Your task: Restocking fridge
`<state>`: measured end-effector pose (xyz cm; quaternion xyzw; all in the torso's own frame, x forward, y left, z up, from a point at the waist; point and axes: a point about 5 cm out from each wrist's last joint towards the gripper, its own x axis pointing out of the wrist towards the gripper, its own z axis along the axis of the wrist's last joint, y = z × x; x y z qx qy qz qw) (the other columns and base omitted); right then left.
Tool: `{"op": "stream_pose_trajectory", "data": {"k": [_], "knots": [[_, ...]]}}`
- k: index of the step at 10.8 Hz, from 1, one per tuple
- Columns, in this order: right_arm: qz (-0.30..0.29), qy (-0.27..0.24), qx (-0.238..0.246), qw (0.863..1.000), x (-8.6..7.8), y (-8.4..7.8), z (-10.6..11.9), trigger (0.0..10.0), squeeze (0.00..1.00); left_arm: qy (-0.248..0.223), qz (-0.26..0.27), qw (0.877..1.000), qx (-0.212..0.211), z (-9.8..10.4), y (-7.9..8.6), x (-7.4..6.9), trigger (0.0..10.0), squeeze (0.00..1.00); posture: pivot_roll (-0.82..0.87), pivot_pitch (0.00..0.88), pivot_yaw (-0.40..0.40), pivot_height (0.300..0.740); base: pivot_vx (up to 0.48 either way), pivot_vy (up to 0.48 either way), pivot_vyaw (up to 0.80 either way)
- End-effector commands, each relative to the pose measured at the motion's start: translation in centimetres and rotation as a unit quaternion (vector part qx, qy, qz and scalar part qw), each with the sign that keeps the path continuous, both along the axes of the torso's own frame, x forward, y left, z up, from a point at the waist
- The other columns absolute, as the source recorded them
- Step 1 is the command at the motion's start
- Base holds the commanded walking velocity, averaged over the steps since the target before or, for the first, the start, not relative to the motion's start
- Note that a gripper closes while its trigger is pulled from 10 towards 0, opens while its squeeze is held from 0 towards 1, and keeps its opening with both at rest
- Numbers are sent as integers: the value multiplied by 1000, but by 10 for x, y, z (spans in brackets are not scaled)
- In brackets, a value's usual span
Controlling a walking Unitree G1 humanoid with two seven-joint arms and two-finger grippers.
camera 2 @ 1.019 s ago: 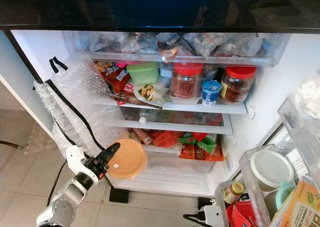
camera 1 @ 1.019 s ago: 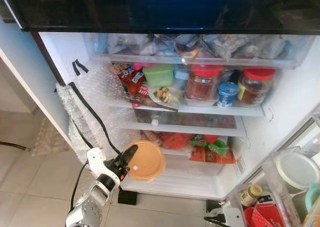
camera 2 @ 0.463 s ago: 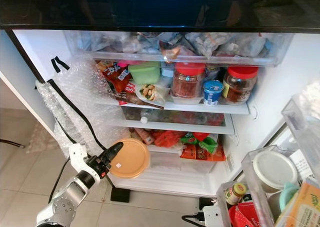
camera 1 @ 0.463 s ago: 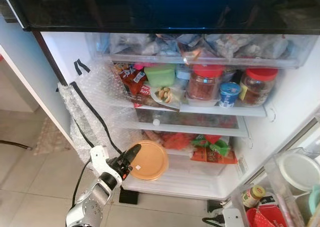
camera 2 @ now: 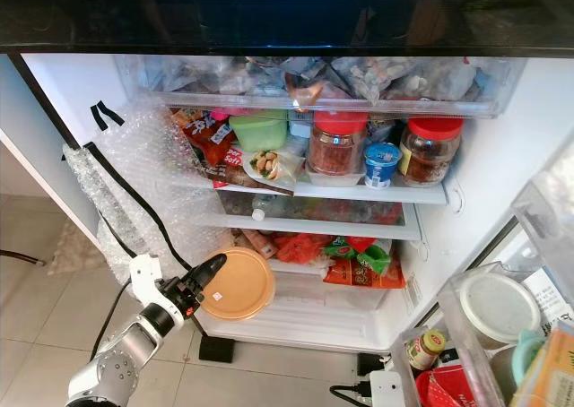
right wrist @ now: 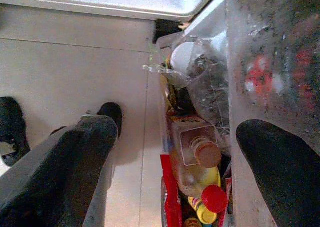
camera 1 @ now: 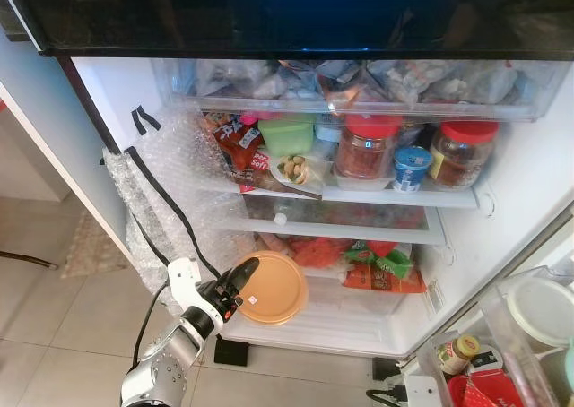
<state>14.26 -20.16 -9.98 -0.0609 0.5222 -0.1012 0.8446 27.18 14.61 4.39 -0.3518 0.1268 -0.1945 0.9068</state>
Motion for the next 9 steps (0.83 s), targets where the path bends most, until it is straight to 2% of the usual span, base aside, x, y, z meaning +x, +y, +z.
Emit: {"op": "stream_pose_trajectory", "data": {"k": [1, 6, 7, 8, 9], "knots": [[-24, -7, -26, 999, 0, -12, 3, 10000, 0, 4, 0, 1000, 2, 0, 2, -2, 10000, 0, -42, 36, 11, 740, 0, 0, 0], [-58, -23, -62, 996, 0, -14, 4, 10000, 0, 4, -7, 1000, 1, 0, -2, -2, 10000, 0, -43, 32, 14, 740, 0, 0, 0], [-67, -40, -85, 993, 8, -52, 16, 10000, 0, 4, -8, 1000, 1, 0, -2, -1, 10000, 0, -41, 32, 14, 740, 0, 0, 0], [-70, -45, -95, 992, 11, -60, 20, 10000, 0, 4, -8, 1000, 1, 0, -2, -1, 10000, 0, -41, 32, 14, 740, 0, 0, 0], [-69, -46, -99, 992, 11, -61, 20, 10000, 0, 4, -8, 1000, 2, 0, -2, -1, 10000, 0, -41, 32, 14, 740, 0, 0, 0]]}}
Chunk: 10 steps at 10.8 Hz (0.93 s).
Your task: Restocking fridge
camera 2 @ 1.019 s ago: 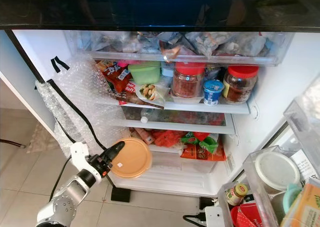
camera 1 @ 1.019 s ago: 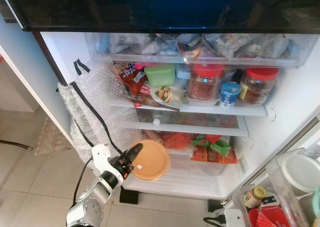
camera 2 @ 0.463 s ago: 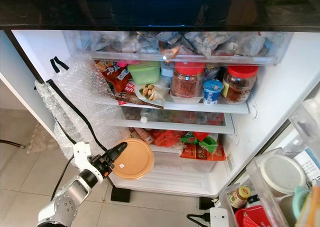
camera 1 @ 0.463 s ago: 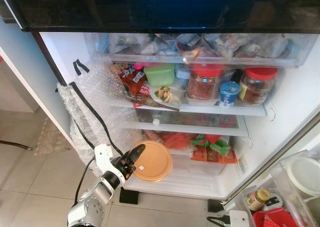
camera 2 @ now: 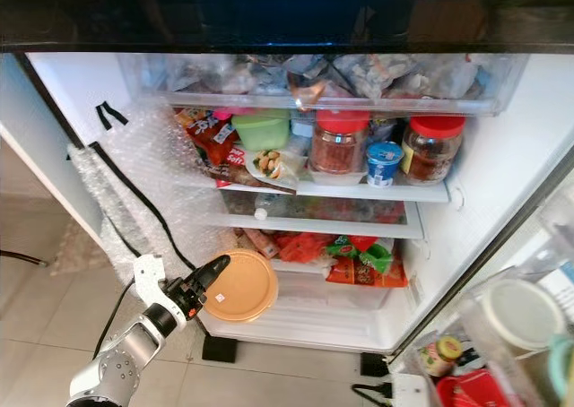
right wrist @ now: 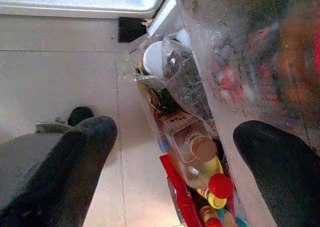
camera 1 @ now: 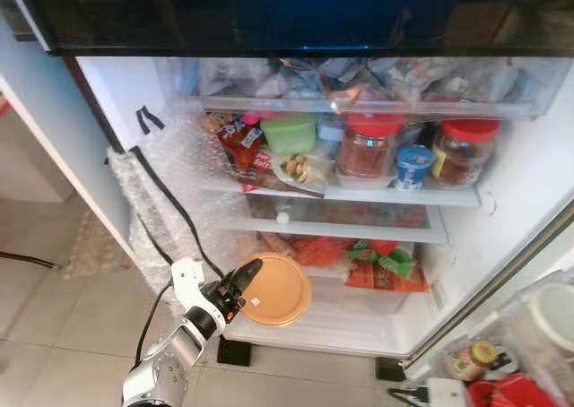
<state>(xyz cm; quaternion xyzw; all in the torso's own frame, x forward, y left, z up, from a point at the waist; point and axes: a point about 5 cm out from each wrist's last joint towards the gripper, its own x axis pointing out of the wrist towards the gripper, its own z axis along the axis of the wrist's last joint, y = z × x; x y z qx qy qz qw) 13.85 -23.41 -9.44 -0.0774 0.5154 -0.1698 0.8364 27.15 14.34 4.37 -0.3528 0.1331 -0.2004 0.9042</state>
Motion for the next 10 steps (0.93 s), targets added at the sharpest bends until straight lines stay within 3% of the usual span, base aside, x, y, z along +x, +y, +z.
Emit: {"op": "stream_pose_trajectory", "data": {"k": [1, 4, 7, 10], "knots": [[-20, -39, -63, 997, 15, -31, 16, 10000, 0, -1, 0, 1000, 4, 1, 1, -1, 10000, 0, -41, 32, 14, 740, 0, 0, 0], [-20, -41, -55, 997, 16, -30, 16, 10000, 0, 0, -1, 1000, 3, 1, -1, -1, 10000, 0, -42, 35, 14, 740, 0, 0, 0], [1, -40, 28, 999, 17, -4, 7, 10000, 0, -1, -4, 1000, 1, 1, -2, 0, 10000, 0, -42, 37, 14, 740, 0, 0, 0], [12, -32, 55, 998, 16, 3, 5, 10000, 0, -1, -6, 1000, 0, 2, -4, 0, 10000, 0, -42, 38, 14, 740, 0, 0, 0]]}}
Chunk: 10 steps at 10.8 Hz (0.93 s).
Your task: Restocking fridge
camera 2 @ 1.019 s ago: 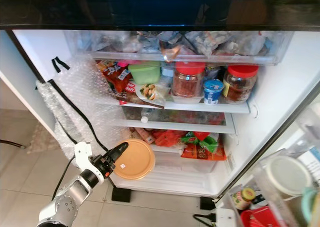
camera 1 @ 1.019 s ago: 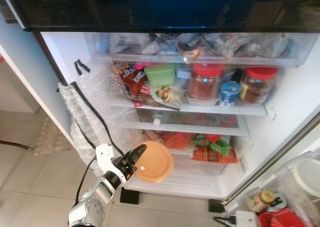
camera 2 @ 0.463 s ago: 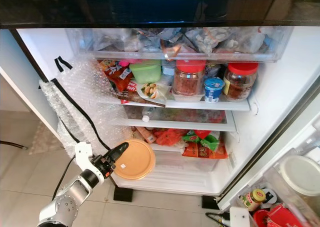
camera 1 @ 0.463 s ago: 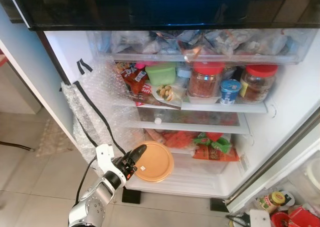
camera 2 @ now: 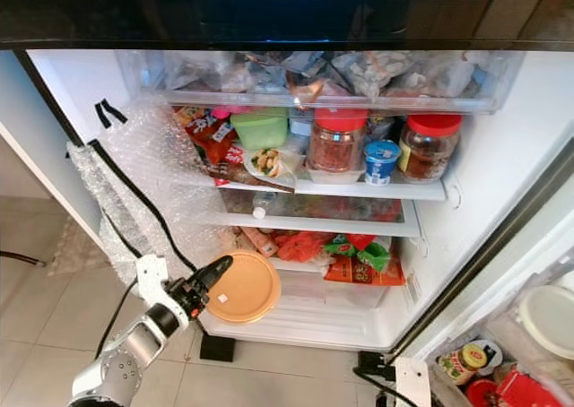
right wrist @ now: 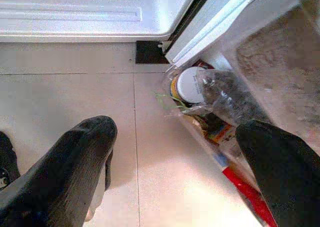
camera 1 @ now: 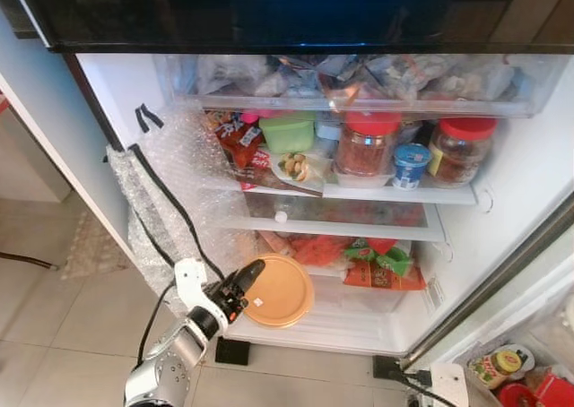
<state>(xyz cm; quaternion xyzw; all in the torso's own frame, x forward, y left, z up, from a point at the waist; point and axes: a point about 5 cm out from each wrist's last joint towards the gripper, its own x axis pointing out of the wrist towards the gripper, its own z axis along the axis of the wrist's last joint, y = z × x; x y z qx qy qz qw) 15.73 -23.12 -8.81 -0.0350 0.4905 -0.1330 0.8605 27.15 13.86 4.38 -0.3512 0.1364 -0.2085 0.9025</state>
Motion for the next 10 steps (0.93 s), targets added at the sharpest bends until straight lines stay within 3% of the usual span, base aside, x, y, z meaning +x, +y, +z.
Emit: {"op": "stream_pose_trajectory", "data": {"k": [1, 3, 10], "knots": [[0, 11, 5, 1000, -6, 1, -3, 10000, 0, -1, 2, 1000, 0, 1, 0, 0, 10000, 0, -42, 38, 14, 740, 0, 0, 0], [-2, 9, -1, 1000, -7, -2, -2, 10000, 0, -2, 4, 1000, -1, 2, 0, 1, 10000, 0, -42, 38, 14, 740, 0, 0, 0], [25, 26, -114, 993, -10, -24, 4, 10000, 0, -3, 8, 1000, 0, 2, 2, 1, 10000, 0, -37, 41, 14, 740, 0, 0, 0]]}}
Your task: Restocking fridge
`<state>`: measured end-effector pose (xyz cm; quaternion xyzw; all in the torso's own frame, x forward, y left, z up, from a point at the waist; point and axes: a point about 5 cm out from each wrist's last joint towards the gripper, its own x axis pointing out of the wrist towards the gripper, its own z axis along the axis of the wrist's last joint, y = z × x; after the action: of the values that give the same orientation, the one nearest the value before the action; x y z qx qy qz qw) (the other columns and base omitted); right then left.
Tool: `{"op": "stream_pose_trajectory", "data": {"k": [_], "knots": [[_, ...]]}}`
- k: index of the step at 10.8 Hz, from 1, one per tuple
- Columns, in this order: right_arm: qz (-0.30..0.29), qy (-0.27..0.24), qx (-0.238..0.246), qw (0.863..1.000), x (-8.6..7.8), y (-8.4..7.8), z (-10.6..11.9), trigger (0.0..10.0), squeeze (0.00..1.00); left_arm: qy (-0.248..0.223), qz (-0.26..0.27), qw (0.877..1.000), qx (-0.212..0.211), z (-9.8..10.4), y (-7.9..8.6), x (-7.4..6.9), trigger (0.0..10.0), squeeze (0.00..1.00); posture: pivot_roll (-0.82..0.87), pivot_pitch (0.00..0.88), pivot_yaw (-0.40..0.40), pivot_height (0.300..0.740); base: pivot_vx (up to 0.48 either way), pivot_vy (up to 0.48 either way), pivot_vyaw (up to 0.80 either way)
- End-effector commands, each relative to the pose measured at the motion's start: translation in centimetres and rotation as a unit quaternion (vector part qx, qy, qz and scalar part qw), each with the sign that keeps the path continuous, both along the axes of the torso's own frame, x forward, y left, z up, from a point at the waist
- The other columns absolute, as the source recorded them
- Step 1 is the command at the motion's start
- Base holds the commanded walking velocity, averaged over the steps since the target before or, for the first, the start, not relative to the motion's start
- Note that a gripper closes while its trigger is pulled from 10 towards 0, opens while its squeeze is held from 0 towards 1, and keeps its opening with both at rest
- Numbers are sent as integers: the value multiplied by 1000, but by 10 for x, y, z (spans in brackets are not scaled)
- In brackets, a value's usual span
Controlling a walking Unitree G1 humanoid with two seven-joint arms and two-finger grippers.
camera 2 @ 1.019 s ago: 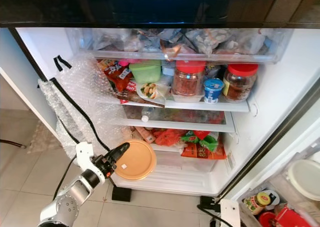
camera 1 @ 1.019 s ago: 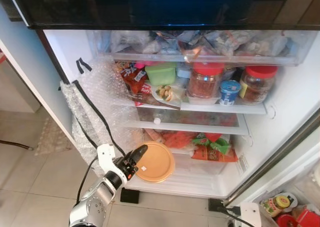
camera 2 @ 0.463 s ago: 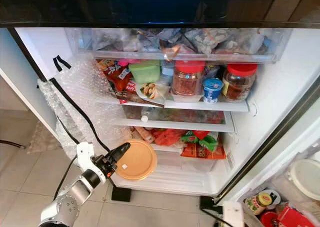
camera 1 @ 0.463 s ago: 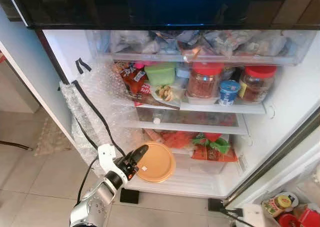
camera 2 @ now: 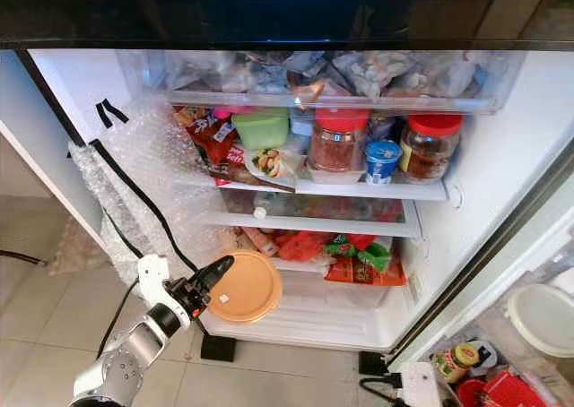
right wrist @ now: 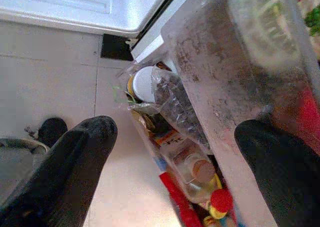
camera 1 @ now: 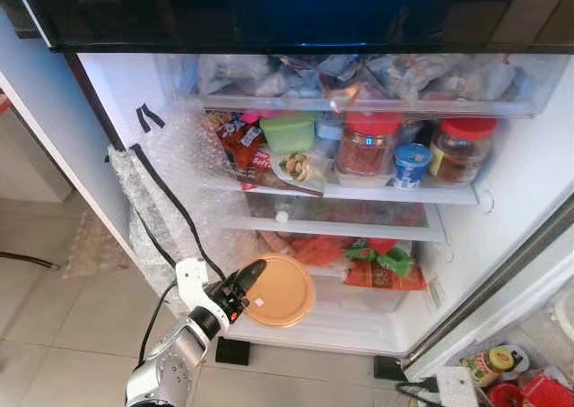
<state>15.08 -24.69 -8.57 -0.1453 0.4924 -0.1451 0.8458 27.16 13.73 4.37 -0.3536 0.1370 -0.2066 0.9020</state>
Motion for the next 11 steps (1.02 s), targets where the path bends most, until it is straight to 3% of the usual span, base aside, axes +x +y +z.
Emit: {"op": "stream_pose_trajectory", "data": {"k": [1, 8, 11], "knots": [[-4, 8, -27, 1000, -4, -9, 1, 10000, 0, -5, 7, 1000, 4, 2, 4, 1, 10000, 0, -37, 41, 14, 740, 0, 0, 0], [-7, 6, -20, 1000, -5, -6, 0, 10000, 0, -3, 3, 1000, -3, 3, 2, 2, 10000, 0, -33, 42, 15, 740, 0, 0, 0], [-7, 0, -9, 1000, 0, -5, 1, 10000, 0, -5, 0, 1000, -5, 4, 0, 5, 10000, 0, -34, 39, 12, 740, 0, 0, -650]]}}
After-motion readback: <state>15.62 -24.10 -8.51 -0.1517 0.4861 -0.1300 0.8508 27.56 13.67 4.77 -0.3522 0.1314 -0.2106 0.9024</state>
